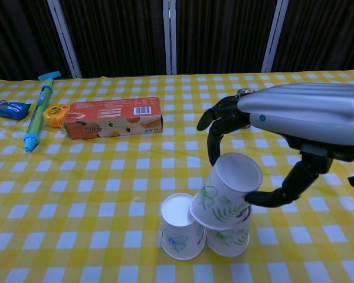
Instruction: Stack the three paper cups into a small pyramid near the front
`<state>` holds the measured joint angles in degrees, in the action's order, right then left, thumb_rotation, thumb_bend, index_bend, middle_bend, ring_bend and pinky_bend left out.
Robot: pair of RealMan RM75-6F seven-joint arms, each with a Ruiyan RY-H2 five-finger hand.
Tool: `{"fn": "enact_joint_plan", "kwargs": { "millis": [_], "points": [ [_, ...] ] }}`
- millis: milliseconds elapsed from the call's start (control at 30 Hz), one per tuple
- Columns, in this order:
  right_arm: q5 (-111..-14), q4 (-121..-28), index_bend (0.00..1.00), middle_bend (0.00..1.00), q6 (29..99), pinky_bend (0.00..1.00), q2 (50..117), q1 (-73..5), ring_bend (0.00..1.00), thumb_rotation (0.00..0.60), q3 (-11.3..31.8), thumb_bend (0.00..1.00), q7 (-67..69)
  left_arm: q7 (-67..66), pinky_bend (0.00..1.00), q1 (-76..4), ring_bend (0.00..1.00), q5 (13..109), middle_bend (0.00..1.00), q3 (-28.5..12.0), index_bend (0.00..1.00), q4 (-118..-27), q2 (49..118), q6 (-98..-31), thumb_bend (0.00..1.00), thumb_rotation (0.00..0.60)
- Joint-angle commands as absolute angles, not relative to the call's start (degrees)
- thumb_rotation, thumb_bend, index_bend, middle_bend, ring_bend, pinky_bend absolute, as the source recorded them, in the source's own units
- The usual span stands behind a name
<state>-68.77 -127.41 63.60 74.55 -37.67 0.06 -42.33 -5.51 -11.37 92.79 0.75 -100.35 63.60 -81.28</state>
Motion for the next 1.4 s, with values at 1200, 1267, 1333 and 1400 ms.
{"fn": "enact_joint_plan", "kwargs": {
  "millis": [1200,1267,1333,1400],
  "points": [
    [-74.01,-128.91,0.16,0.0,74.54,0.0,61.39,-30.16,0.0,0.6,-0.27,0.15,-35.76,-4.31,0.0,-11.04,0.0,91.81,0.0,0.07,0.07,-99.97,63.23,-81.55,0.26,0.6],
    [-75.67,-124.01,0.13,0.0,77.39,0.0,60.15,-27.26,0.0,0.6,-0.69,0.15,-30.6,-4.64,0.0,-11.01,0.0,91.46,0.0,0.02,0.07,-99.85,63.37,-81.38,0.26,0.6],
    [-77.4,-119.09,0.1,0.0,79.45,0.0,60.27,-24.96,0.0,0.6,-1.14,0.15,-25.87,-5.05,0.0,-11.0,0.0,91.27,0.0,0.0,0.06,-99.7,63.61,-81.26,0.26,0.6],
    [-78.36,-113.9,0.07,0.0,81.35,0.0,61.23,-22.86,0.0,0.6,-1.32,0.15,-21.41,-5.59,0.0,-11.01,0.0,91.05,0.0,-0.08,0.03,-99.53,63.93,-81.16,0.26,0.6]
  ]
}}
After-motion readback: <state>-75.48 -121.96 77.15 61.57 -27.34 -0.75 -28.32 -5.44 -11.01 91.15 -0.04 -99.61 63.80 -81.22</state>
